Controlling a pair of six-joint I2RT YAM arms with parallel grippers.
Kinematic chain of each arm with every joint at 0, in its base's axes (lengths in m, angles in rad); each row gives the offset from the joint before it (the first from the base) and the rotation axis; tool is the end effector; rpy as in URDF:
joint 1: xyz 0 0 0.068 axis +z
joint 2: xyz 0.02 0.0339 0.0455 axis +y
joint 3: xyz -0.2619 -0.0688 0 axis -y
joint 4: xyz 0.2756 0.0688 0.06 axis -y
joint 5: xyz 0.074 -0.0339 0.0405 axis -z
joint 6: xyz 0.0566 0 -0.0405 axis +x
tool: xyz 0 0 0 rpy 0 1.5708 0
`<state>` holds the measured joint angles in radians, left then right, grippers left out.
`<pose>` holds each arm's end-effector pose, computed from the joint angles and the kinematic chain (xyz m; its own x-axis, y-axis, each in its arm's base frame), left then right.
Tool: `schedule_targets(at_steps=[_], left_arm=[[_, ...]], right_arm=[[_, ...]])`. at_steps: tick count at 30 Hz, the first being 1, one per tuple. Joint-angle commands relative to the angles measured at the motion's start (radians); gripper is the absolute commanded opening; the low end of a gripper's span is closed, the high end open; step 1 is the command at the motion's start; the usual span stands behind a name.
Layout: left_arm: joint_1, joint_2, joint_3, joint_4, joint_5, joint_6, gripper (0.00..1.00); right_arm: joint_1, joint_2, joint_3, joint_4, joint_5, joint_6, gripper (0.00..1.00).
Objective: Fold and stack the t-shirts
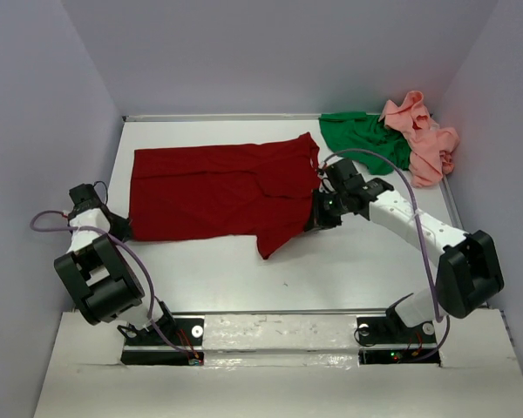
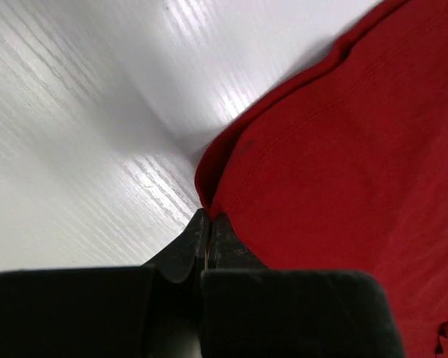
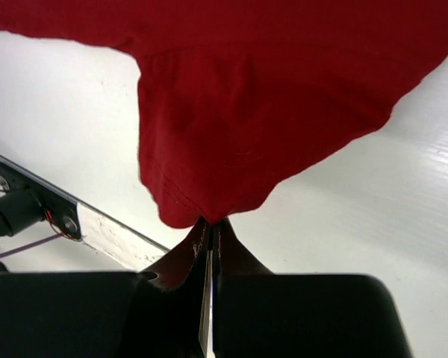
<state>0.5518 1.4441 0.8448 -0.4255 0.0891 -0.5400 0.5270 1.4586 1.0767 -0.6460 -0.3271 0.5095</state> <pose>0.2718 0.1614 0.1560 -0.3760 -0.8328 -0.4063 -0.7883 0.5180 -0.3322 0.2801 0.1841 0.2175 -0.9483 -0.0174 -0.3168 -0.1801 0.8517 0.4921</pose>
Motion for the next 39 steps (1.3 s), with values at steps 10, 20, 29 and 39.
schedule_targets(at_steps=[10, 20, 29, 39], left_arm=[[-0.001, 0.044, 0.138, -0.033, 0.031, -0.038, 0.0], [-0.076, 0.123, 0.258, -0.054, 0.015, -0.066, 0.0], [-0.139, 0.208, 0.413, -0.099, -0.034, -0.092, 0.0], [-0.139, 0.292, 0.53, -0.136, -0.048, -0.095, 0.0]], right_arm=[[-0.151, 0.166, 0.311, -0.07, -0.03, -0.13, 0.0], [-0.18, 0.305, 0.512, -0.099, -0.052, -0.16, 0.0], [-0.222, 0.393, 0.626, -0.106, -0.058, -0.175, 0.0], [-0.262, 0.51, 0.799, -0.161, -0.073, -0.216, 0.0]])
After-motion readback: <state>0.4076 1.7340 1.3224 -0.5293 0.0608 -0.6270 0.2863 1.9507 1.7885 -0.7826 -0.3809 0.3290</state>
